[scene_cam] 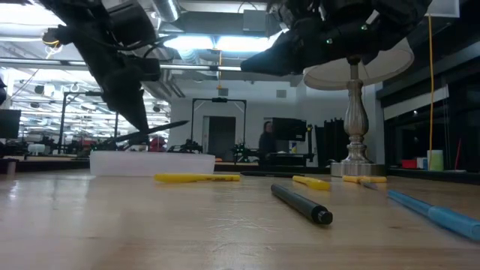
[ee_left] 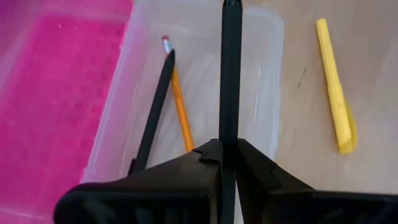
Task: Pick & place school supplies into a supply box
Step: Put the black pen into the pink supply box
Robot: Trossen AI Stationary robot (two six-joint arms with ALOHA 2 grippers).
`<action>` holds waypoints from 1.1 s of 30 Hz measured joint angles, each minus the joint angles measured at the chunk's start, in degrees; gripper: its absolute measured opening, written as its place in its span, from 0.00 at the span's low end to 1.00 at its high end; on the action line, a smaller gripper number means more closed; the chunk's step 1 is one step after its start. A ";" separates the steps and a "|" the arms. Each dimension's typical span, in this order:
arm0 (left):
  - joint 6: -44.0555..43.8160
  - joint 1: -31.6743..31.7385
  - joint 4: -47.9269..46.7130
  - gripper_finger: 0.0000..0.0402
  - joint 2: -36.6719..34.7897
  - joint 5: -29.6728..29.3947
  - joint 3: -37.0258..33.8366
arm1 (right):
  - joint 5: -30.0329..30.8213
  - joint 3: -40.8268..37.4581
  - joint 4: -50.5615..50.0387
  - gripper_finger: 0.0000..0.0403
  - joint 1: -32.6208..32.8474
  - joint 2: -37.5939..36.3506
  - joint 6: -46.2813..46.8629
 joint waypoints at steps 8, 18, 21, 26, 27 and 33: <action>1.44 1.41 -2.61 0.03 -0.03 0.82 3.05 | 0.02 0.00 0.02 0.19 -1.65 0.00 -0.06; 2.22 1.39 -2.02 0.03 -0.04 0.38 3.07 | 0.00 0.00 0.02 0.19 -2.10 0.00 0.76; 2.38 1.39 -1.24 0.03 0.69 0.09 3.07 | 0.00 0.00 0.02 0.19 -2.10 0.00 0.77; 2.39 1.26 -1.31 0.03 3.48 -2.89 3.04 | 0.00 -0.02 0.02 0.19 -2.10 0.00 0.79; 2.39 1.26 -1.27 0.03 4.17 -2.89 3.04 | 0.00 -0.02 0.02 0.19 -2.10 0.00 0.79; 4.70 1.26 0.02 0.03 7.95 -2.90 3.02 | 0.00 -0.02 0.04 0.19 -2.10 0.00 0.79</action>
